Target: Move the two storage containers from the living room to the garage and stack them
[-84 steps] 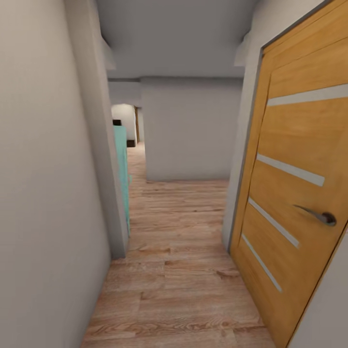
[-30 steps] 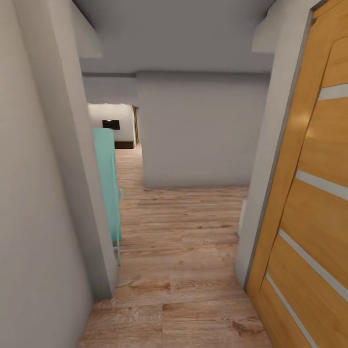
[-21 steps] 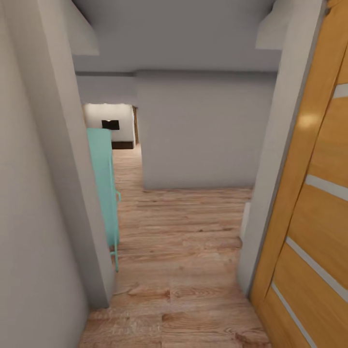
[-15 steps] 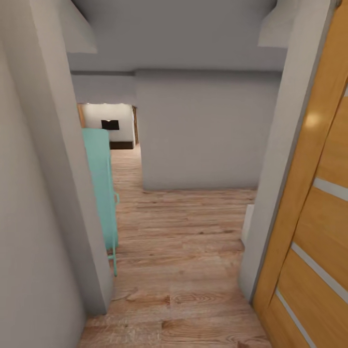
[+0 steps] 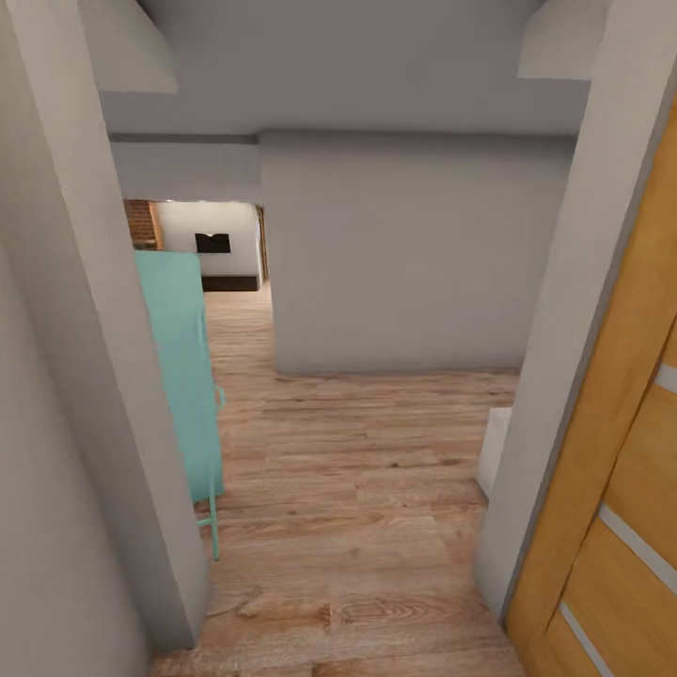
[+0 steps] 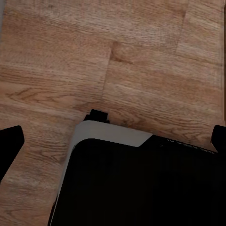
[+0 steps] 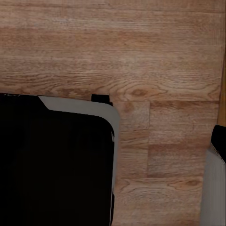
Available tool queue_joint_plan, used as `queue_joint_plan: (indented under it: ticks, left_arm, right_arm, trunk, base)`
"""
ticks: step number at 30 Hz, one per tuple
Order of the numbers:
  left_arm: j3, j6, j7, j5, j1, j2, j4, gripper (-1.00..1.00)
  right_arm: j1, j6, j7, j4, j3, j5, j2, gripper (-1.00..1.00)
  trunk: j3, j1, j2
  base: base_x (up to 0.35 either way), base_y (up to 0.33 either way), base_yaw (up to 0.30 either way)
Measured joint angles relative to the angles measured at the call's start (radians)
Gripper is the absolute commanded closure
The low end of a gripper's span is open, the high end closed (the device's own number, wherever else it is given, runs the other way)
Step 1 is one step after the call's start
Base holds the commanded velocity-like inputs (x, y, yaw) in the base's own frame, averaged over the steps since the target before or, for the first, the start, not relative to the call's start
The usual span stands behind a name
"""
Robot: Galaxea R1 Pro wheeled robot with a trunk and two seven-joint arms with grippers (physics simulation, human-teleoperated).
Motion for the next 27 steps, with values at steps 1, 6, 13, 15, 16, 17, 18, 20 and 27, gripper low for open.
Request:
queue_joint_plan:
  ticks: [1,6,13,15,16,17,18,20,27]
  left_arm:
    - [0.0,0.0,0.0,0.0,0.0,0.0,0.0,-1.0]
    - [0.0,0.0,0.0,0.0,0.0,0.0,0.0,-1.0]
    - [0.0,0.0,0.0,0.0,0.0,0.0,0.0,-1.0]
    - [0.0,0.0,0.0,0.0,0.0,0.0,0.0,-1.0]
    - [0.0,0.0,0.0,0.0,0.0,0.0,0.0,-1.0]
    - [0.0,0.0,0.0,0.0,0.0,0.0,0.0,-1.0]
    - [0.0,0.0,0.0,0.0,0.0,0.0,0.0,-1.0]
    - [0.0,0.0,0.0,0.0,0.0,0.0,0.0,-1.0]
    - [0.0,0.0,0.0,0.0,0.0,0.0,0.0,-1.0]
  right_arm:
    - [0.0,0.0,0.0,0.0,0.0,0.0,0.0,-1.0]
    - [0.0,0.0,0.0,0.0,0.0,0.0,0.0,-1.0]
    - [0.0,0.0,0.0,0.0,0.0,0.0,0.0,-1.0]
    - [0.0,0.0,0.0,0.0,0.0,0.0,0.0,-1.0]
    - [0.0,0.0,0.0,0.0,0.0,0.0,0.0,-1.0]
    - [0.0,0.0,0.0,0.0,0.0,0.0,0.0,-1.0]
    - [0.0,0.0,0.0,0.0,0.0,0.0,0.0,-1.0]
    - [0.0,0.0,0.0,0.0,0.0,0.0,0.0,-1.0]
    - [0.0,0.0,0.0,0.0,0.0,0.0,0.0,-1.0]
  trunk:
    - [0.0,0.0,0.0]
    - [0.0,0.0,0.0]
    - [0.0,0.0,0.0]
    - [0.0,0.0,0.0]
    - [0.0,0.0,0.0]
    - [0.0,0.0,0.0]
    - [0.0,0.0,0.0]
    - [0.0,0.0,0.0]
    - [0.0,0.0,0.0]
  base:
    - [0.32,0.0,0.0]
    - [0.321,0.0,0.0]
    - [0.322,0.0,0.0]
    - [0.322,0.0,0.0]
    - [0.322,0.0,0.0]
    - [0.322,0.0,0.0]
    - [0.322,0.0,0.0]
    - [0.322,0.0,0.0]
    - [0.324,0.0,0.0]
